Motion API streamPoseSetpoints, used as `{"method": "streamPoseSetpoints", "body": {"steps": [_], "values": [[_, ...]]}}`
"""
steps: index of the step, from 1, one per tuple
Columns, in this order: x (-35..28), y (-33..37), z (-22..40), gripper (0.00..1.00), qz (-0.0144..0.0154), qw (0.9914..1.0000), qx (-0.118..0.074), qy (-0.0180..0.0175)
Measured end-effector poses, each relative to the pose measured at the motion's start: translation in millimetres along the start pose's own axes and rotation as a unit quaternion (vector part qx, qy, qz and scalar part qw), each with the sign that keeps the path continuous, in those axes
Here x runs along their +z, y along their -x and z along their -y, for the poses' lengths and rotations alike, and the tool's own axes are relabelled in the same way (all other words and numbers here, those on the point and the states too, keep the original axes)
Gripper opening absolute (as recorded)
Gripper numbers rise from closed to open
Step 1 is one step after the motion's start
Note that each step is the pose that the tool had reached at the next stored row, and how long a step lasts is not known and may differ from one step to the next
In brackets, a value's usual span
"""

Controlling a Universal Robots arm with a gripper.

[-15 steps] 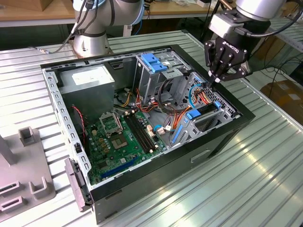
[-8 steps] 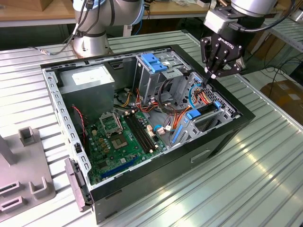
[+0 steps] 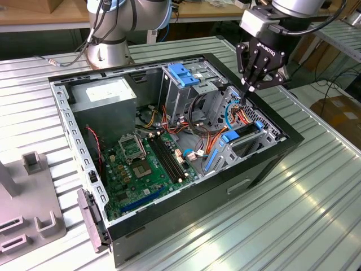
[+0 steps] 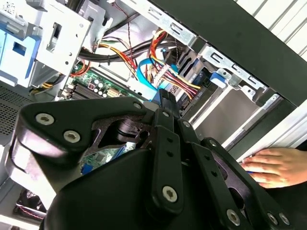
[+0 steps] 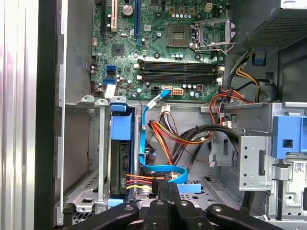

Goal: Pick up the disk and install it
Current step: 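Insert the second disk wire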

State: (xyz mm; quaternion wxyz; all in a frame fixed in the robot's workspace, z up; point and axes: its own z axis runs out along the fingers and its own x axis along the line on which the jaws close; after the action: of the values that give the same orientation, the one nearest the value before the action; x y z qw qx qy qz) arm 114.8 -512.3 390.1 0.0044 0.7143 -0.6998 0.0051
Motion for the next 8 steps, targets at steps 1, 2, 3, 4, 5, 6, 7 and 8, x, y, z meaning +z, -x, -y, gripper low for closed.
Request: {"method": "streamPoseSetpoints", "body": {"steps": [1, 2, 3, 4, 5, 6, 7, 8], "values": [[0.2, 0.9, 0.0, 0.1, -0.0003, 1.0, 0.0, 0.0], [0.5, 1.3, 0.0, 0.1, -0.0005, 1.0, 0.0, 0.0], [0.9, 1.3, 0.0, 0.1, -0.0011, 1.0, 0.0, 0.0], [1.3, 1.3, 0.0, 0.11, -0.002, 1.0, 0.0, 0.0], [1.4, 1.4, 0.0, 0.11, -0.0036, 0.99999, 0.0, 0.0001], [1.6, 1.5, 0.0, 0.11, -0.0052, 0.99999, 0.0, 0.0001], [2.0, 1.5, 0.0, 0.17, -0.0077, 0.99997, 0.0, 0.0002], [2.1, 1.6, 0.0, 0.17, -0.0094, 0.99996, 0.0, 0.0002]]}}
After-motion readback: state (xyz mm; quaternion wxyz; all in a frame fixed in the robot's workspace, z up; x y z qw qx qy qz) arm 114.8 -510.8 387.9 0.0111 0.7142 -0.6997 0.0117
